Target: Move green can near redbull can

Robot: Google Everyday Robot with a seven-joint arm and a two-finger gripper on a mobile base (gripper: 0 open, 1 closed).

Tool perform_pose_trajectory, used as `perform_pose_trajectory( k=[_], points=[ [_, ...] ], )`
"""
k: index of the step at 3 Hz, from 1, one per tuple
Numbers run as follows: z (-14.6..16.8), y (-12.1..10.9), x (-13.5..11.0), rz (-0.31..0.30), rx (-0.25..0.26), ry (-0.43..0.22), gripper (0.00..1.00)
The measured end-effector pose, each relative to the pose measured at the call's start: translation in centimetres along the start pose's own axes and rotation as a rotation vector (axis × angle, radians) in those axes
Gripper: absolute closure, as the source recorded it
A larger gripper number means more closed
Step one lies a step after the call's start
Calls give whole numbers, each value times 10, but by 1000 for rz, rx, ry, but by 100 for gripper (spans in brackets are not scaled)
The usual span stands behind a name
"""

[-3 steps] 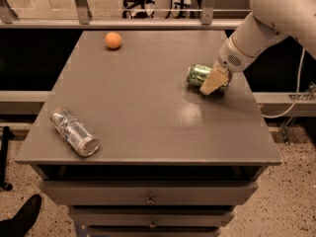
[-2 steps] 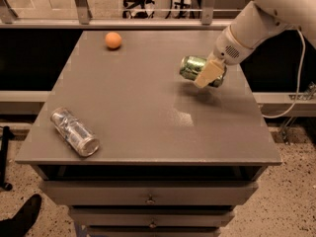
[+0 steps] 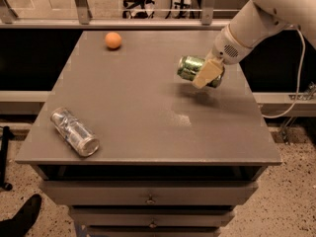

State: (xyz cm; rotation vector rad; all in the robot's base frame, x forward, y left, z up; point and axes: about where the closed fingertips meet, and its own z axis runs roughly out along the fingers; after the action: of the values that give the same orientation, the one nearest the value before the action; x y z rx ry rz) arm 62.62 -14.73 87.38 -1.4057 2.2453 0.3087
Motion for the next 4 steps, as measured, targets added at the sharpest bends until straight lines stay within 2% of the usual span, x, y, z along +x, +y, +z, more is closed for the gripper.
perform_pose_trajectory(
  k=[1,2,3,4],
  points=[
    [10,23,-22,-85,-43,-15,100],
    [17,57,-64,-229,-106,-37,100],
    [26,87,-94,-358,-181,-26,100],
    [42,110,-110,-454,-269,-7,100]
  ],
)
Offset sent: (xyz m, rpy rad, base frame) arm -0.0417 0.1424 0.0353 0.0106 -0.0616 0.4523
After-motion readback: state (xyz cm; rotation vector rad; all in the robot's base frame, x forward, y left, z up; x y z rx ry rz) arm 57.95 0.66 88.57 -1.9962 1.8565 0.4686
